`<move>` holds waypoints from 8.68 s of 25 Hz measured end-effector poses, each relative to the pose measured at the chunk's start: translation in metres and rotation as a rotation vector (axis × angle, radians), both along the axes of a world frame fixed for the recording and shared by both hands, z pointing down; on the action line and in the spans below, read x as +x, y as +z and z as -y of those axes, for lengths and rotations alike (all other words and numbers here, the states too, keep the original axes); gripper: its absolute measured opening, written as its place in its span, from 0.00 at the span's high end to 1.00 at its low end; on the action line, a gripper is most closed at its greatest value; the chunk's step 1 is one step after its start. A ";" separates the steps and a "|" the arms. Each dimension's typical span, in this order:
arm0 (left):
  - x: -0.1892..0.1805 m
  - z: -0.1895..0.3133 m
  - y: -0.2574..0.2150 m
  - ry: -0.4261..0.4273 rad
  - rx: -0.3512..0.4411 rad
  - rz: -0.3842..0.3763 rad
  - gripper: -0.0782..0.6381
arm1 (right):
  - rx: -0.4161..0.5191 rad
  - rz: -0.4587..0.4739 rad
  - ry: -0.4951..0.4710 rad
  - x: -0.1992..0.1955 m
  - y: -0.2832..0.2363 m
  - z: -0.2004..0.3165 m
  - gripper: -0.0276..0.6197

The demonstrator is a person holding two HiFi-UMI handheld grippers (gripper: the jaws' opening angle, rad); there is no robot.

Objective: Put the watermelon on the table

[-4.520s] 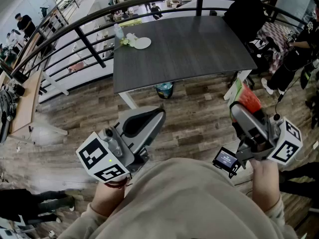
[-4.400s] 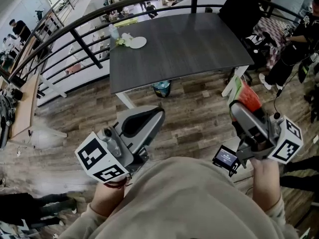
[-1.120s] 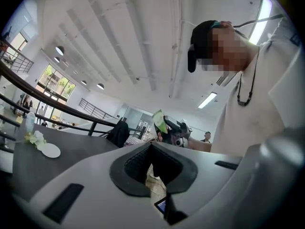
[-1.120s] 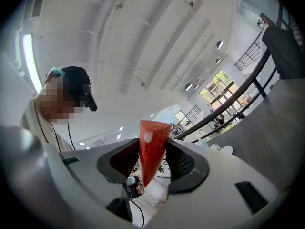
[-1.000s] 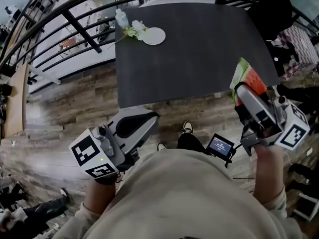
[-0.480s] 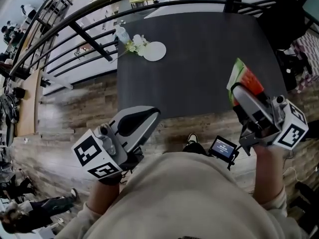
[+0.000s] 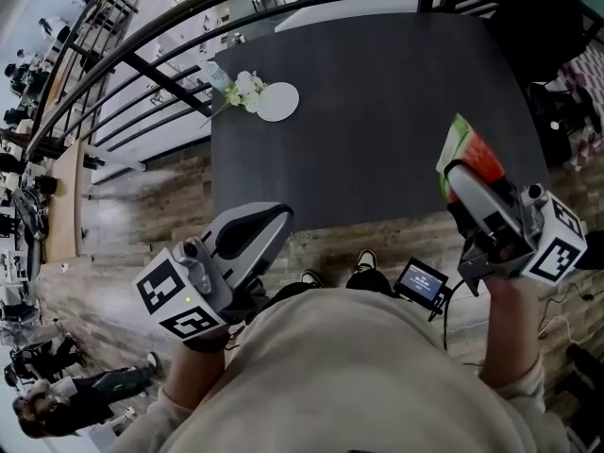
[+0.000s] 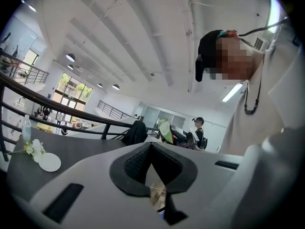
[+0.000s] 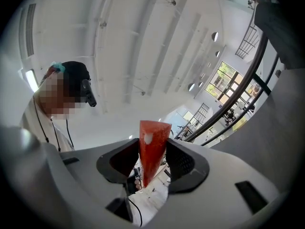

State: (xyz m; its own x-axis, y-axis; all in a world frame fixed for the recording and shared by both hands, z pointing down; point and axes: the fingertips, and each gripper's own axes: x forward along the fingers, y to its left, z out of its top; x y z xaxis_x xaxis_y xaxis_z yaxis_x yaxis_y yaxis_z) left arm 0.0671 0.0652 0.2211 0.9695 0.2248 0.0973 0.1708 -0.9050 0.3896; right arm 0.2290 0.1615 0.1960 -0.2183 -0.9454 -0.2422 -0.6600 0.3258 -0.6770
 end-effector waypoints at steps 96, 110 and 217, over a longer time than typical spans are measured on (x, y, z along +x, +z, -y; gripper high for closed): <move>0.031 0.239 0.036 0.028 -0.094 -0.059 0.89 | -0.225 -0.134 -0.078 0.027 0.008 0.305 0.67; 0.004 0.242 0.056 -0.071 -0.170 -0.062 0.89 | -0.305 -0.208 -0.219 0.010 0.042 0.370 0.67; -0.097 0.260 0.132 -0.504 -0.324 0.035 0.89 | -1.080 -0.681 -0.522 0.010 0.481 0.510 0.62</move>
